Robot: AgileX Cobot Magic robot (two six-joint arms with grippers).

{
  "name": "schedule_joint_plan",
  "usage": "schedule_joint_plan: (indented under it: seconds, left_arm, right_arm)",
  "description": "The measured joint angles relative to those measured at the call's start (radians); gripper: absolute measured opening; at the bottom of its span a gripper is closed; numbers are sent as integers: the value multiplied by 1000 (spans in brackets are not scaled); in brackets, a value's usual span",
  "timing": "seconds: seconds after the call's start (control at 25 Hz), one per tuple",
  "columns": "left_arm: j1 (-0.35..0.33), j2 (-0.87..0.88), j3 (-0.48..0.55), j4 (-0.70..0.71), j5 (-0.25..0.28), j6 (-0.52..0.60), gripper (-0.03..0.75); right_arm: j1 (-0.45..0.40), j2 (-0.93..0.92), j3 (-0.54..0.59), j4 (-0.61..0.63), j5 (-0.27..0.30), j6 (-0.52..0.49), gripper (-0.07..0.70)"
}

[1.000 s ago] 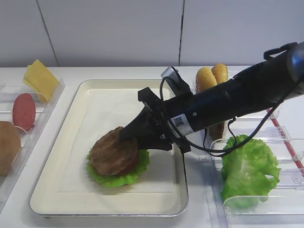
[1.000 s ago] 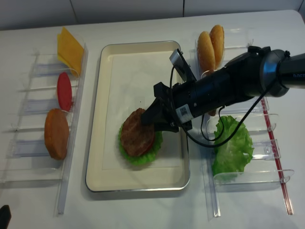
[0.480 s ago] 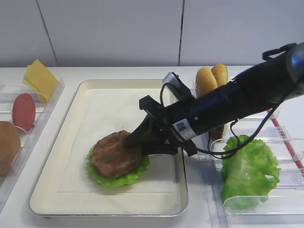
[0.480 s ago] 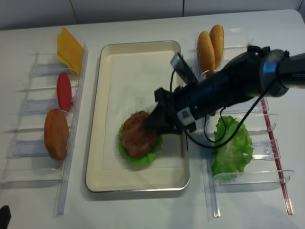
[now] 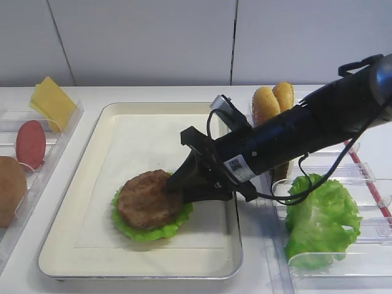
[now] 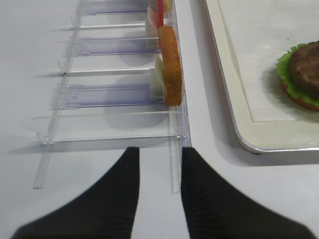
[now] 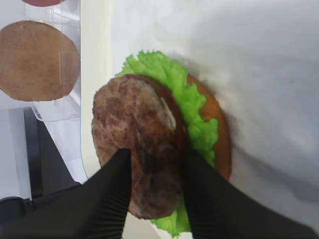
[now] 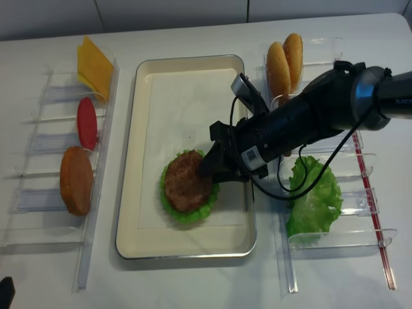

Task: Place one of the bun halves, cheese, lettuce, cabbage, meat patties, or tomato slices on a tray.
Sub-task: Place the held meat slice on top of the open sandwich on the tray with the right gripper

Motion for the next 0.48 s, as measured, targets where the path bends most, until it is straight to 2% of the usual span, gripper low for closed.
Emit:
schedule_joint_plan:
  seconds: [0.12, 0.36, 0.48]
  left_arm:
    - [0, 0, 0, 0, 0, 0, 197]
    - [0, 0, 0, 0, 0, 0, 197]
    - [0, 0, 0, 0, 0, 0, 197]
  right_arm:
    - [0, -4, -25, -54, -2, 43, 286]
    - [0, -22, -99, -222, -7, 196, 286]
    - [0, -22, -130, -284, 11, 255, 286]
